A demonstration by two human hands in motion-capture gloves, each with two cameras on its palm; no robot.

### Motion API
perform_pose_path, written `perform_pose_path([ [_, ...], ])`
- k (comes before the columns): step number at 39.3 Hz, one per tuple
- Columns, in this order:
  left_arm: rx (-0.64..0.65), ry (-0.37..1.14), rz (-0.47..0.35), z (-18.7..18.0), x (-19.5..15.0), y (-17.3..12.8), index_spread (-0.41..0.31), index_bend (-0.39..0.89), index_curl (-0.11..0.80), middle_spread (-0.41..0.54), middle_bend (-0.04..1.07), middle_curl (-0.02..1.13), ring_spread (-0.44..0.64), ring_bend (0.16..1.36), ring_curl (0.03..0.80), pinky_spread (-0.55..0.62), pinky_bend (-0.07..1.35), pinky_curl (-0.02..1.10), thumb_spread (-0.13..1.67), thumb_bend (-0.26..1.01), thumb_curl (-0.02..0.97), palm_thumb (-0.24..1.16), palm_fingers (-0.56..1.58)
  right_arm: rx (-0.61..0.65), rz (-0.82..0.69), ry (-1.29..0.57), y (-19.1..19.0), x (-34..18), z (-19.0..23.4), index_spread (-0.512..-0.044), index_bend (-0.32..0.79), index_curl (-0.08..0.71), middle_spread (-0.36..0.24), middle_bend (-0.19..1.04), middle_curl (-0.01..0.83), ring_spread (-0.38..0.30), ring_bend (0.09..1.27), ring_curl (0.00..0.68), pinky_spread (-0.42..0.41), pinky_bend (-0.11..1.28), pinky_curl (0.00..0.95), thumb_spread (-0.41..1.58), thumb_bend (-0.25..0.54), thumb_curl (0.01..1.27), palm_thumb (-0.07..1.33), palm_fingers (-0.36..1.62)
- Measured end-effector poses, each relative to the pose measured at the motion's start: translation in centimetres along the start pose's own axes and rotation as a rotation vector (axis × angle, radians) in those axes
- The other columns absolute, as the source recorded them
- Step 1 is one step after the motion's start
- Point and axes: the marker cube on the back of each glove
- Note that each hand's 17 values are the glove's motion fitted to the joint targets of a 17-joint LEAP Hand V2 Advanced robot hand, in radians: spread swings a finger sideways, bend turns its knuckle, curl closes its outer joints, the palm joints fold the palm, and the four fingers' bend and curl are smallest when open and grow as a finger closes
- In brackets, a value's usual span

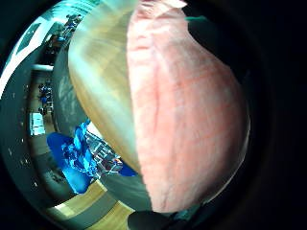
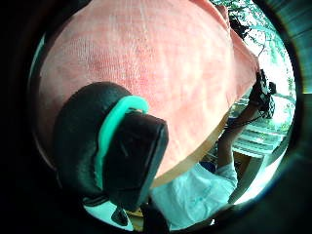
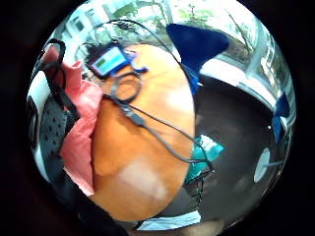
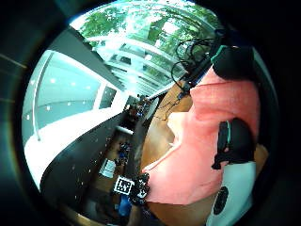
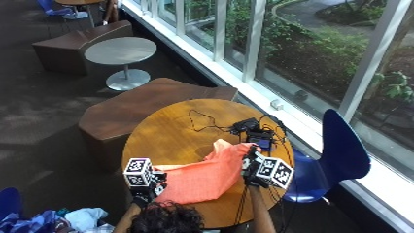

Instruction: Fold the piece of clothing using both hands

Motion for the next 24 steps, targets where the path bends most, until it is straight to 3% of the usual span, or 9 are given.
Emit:
perform_pose_path([
  [4,0.089,0.061,-0.018,-2.2,-0.9,0.7,-0.118,0.16,0.346,0.047,0.2,0.34,0.26,0.55,0.326,0.37,0.48,0.42,1.22,0.0,0.146,0.01,0.28,-0.003,-0.144,-0.102,0.3,-5.0,-0.3,-0.32,0.11,0.152,-0.261,0.43,0.458,-0.286,0.71,0.388,-0.288,0.65,0.375,0.71,0.094,0.55,0.99,1.09],
  [8,0.152,0.14,-0.048,-4.6,-2.4,2.2,-0.117,0.14,0.342,0.015,0.21,0.34,0.22,0.56,0.323,0.33,0.47,0.41,1.26,0.01,0.16,0.05,0.35,-0.038,-0.31,-0.155,2.5,-10.9,0.5,-0.324,0.1,0.163,-0.262,0.42,0.46,-0.293,0.67,0.38,-0.25,0.63,0.371,0.71,0.074,0.57,1.02,1.09],
  [17,0.333,0.277,-0.231,-9.4,-8.6,6.8,-0.117,0.12,0.327,-0.023,0.21,0.37,0.15,0.56,0.332,0.24,0.49,0.42,1.36,0.04,0.185,0.12,0.41,-0.24,-0.802,-0.141,13.9,-26.4,7.7,-0.333,0.09,0.178,-0.267,0.39,0.461,-0.312,0.58,0.358,-0.194,0.6,0.365,0.73,0.032,0.59,1.05,1.09],
  [24,0.437,0.416,-0.336,-10.4,-11.3,9.7,-0.12,0.12,0.314,-0.039,0.23,0.39,0.12,0.56,0.329,0.2,0.48,0.41,1.42,0.05,0.196,0.16,0.46,-0.306,-0.999,0.053,23.5,-29.4,17.0,-0.334,0.08,0.179,-0.262,0.37,0.462,-0.317,0.55,0.357,-0.202,0.6,0.364,0.73,-0.005,0.62,1.06,1.1],
])
